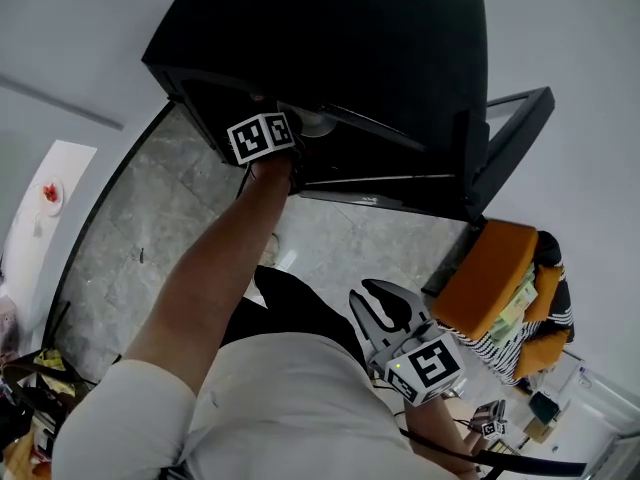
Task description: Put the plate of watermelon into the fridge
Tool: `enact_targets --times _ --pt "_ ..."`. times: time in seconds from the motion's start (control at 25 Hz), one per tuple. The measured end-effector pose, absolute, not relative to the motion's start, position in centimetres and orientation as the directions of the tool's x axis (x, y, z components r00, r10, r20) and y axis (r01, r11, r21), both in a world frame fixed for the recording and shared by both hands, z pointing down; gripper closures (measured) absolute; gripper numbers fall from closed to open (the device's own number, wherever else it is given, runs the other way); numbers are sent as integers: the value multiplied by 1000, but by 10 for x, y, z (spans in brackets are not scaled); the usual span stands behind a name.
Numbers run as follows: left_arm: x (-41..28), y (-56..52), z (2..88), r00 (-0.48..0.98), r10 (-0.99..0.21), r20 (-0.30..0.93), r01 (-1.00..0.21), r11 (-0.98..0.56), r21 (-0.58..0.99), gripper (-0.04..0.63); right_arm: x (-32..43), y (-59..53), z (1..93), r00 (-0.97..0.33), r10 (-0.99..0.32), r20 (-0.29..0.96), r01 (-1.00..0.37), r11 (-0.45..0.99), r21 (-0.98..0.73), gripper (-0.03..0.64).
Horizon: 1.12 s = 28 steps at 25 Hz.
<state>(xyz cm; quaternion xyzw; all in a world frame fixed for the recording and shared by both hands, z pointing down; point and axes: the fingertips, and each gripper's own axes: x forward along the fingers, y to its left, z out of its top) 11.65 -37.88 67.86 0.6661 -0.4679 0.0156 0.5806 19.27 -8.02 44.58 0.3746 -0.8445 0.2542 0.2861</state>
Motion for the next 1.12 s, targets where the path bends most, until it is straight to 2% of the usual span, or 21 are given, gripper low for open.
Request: enact_targets --times 0.28,0.4,0.76,1.12 --pt "104 -381 683 420 -582 696 -866 -28 499 458 191 -73 449 -567 -476 673 -776 583 -242 518" --pt "100 -381 684 356 -595 721 -919 -85 384 428 189 -70 450 -572 -473 670 -773 584 -248 518" --pt "88 -369 672 373 -618 692 -907 -86 411 419 186 -69 444 -575 -495 651 -778 578 -247 518" --pt "76 -314 625 479 -602 639 -865 -201 459 420 160 -56 426 -591 -535 604 -774 586 -238 518"
